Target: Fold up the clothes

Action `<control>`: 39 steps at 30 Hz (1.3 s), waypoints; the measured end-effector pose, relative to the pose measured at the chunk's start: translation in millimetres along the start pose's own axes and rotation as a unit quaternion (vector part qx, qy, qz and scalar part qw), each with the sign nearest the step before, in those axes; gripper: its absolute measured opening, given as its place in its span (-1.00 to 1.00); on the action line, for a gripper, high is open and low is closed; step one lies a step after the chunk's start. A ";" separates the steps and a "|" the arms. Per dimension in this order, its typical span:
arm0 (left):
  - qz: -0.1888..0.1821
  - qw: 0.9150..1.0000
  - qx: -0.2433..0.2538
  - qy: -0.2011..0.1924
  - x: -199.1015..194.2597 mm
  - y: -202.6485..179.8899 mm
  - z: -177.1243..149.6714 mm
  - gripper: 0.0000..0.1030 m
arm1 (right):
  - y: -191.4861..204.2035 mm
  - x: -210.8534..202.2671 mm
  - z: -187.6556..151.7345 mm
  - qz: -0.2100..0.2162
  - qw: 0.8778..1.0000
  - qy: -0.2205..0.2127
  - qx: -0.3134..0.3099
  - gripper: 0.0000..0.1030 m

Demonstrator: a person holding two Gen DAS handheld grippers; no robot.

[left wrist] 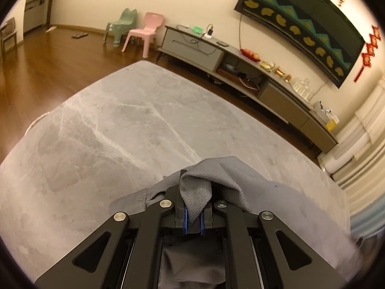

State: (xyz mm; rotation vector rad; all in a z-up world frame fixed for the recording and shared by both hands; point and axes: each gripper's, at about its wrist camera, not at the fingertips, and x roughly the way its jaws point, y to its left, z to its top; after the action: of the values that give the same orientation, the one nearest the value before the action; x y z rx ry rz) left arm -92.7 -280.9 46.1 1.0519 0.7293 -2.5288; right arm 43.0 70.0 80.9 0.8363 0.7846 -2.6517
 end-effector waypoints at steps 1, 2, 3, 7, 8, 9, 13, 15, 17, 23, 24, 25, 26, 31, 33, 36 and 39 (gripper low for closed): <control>-0.001 1.000 0.001 0.004 2.3 -1.2 -0.8 -0.85 | 20.3 -5.2 -16.2 0.001 0.999 0.026 -0.044 -0.74; -0.002 1.000 0.005 0.007 3.2 -3.6 -2.1 -0.85 | 35.2 0.2 -36.2 0.025 0.994 0.077 -0.076 -0.73; -0.002 1.000 0.009 0.006 2.7 -6.5 -3.3 -0.85 | 49.9 5.8 -56.3 0.050 0.985 0.129 -0.107 -0.73; 0.010 0.999 0.033 -0.005 -2.0 -18.4 -8.8 -0.85 | 35.5 -24.5 -55.4 0.164 0.978 0.116 -0.055 -0.48; 0.014 0.999 0.038 -0.007 -2.1 -20.1 -9.9 -0.85 | 22.2 -30.9 -44.9 0.177 0.979 0.094 -0.028 -0.36; 0.016 0.999 0.041 -0.008 -1.8 -21.0 -10.6 -0.85 | 4.8 -27.0 -34.3 0.176 0.982 0.072 0.001 -0.01; 0.010 0.999 0.043 -0.010 -3.7 -20.4 -11.6 -0.85 | -44.1 28.3 1.2 0.139 0.984 0.066 0.088 0.54; 0.005 0.999 0.044 -0.009 -5.8 -18.2 -11.2 -0.85 | -59.1 82.1 3.2 0.119 0.978 0.121 0.123 0.54; -0.001 0.999 0.046 -0.008 -7.0 -15.1 -9.9 -0.85 | -74.0 139.9 -4.9 0.104 0.963 0.189 0.161 0.54; -0.014 1.000 0.014 -0.016 -11.6 -1.8 0.2 -0.85 | -101.2 207.3 -10.0 0.134 0.927 0.249 0.247 -0.87; -0.016 1.000 -0.002 -0.023 -15.9 3.4 4.2 -0.86 | -113.3 184.6 3.5 0.132 0.936 0.195 0.261 -0.88; -0.013 0.999 -0.015 -0.033 -21.0 8.5 8.3 -0.86 | -131.0 146.7 12.0 0.132 0.939 0.129 0.290 -0.89; -0.007 0.999 -0.023 -0.042 -24.8 12.3 11.2 -0.86 | -148.8 108.6 20.4 0.131 0.937 0.062 0.317 -0.89; 0.010 0.998 -0.045 -0.040 -21.0 24.4 14.9 -0.86 | -180.4 17.0 -31.0 0.053 0.934 0.029 0.352 -0.87; 0.006 0.999 -0.041 -0.029 -16.3 23.0 10.9 -0.86 | -173.5 43.2 -78.5 0.020 0.934 0.130 0.331 -0.82; 0.016 0.999 -0.020 -0.029 -16.9 15.9 2.9 -0.85 | -168.8 65.5 -140.1 -0.013 0.914 0.235 0.331 -0.65; 0.028 0.999 0.004 -0.035 -19.4 8.2 -3.3 -0.85 | -158.0 60.0 -156.0 -0.035 0.915 0.229 0.331 -0.27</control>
State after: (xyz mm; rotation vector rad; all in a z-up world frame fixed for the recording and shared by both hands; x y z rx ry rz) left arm -73.7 -284.2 55.4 0.9670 0.6611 -2.5090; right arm 5.1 283.3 3.9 1.6587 -0.0517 -2.8396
